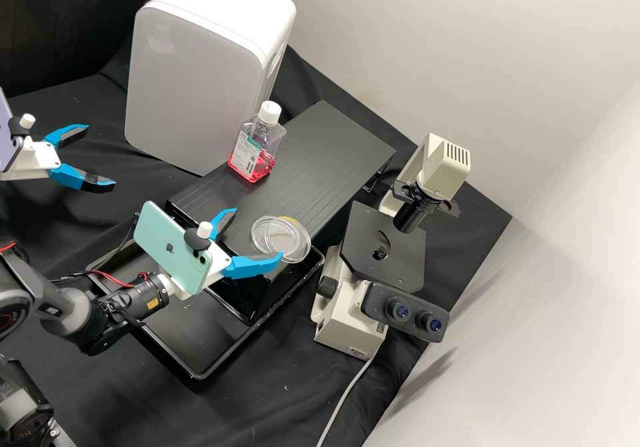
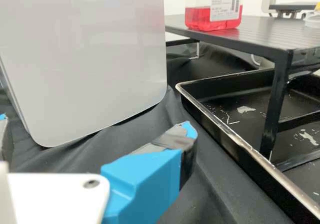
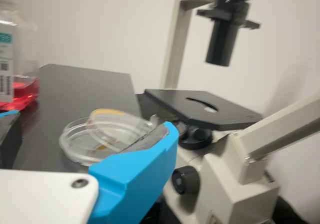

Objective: Place the lid on the petri dish

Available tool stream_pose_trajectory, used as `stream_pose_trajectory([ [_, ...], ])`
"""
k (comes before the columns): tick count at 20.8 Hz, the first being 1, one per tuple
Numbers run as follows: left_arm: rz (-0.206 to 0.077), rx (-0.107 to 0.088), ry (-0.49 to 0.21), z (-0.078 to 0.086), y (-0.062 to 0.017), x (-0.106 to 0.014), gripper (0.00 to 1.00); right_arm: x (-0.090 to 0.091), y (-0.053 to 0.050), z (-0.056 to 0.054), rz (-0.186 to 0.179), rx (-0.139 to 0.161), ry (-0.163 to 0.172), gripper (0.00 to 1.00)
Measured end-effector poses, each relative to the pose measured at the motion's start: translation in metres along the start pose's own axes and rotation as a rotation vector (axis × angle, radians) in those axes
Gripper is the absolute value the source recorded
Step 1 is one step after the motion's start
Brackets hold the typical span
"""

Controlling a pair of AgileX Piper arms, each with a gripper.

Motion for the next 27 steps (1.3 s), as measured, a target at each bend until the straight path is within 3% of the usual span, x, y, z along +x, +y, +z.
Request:
stream_pose_trajectory([
  [3,0.0,0.0,0.0,0.0,0.0,0.0,1.0,-0.001,0.009,0.008,0.041,0.002,-0.035,1.0],
  [6,0.0,0.0,0.0,0.0,0.0,0.0,1.0,-0.001,0.014,0.014,0.056,0.026,-0.051,1.0],
  [8,0.0,0.0,0.0,0.0,0.0,0.0,1.0,-0.001,0.017,0.017,0.059,0.038,-0.051,1.0],
  [12,0.0,0.0,0.0,0.0,0.0,0.0,1.0,0.004,0.024,0.019,0.072,0.094,-0.032,1.0],
  [14,0.0,0.0,0.0,0.0,0.0,0.0,1.0,0.008,0.025,0.022,0.067,0.127,-0.032,1.0],
  [18,0.0,0.014,0.001,0.0,0.0,0.0,1.0,0.015,0.02,0.023,0.007,0.185,-0.002,1.0],
  [21,0.0,0.014,0.001,0.0,0.0,0.0,1.0,0.018,0.015,0.022,-0.039,0.195,0.017,1.0],
  [27,0.001,0.013,0.006,-0.001,0.0001,0.0,1.0,0.024,0.015,0.024,-0.047,0.195,0.01,1.0],
])
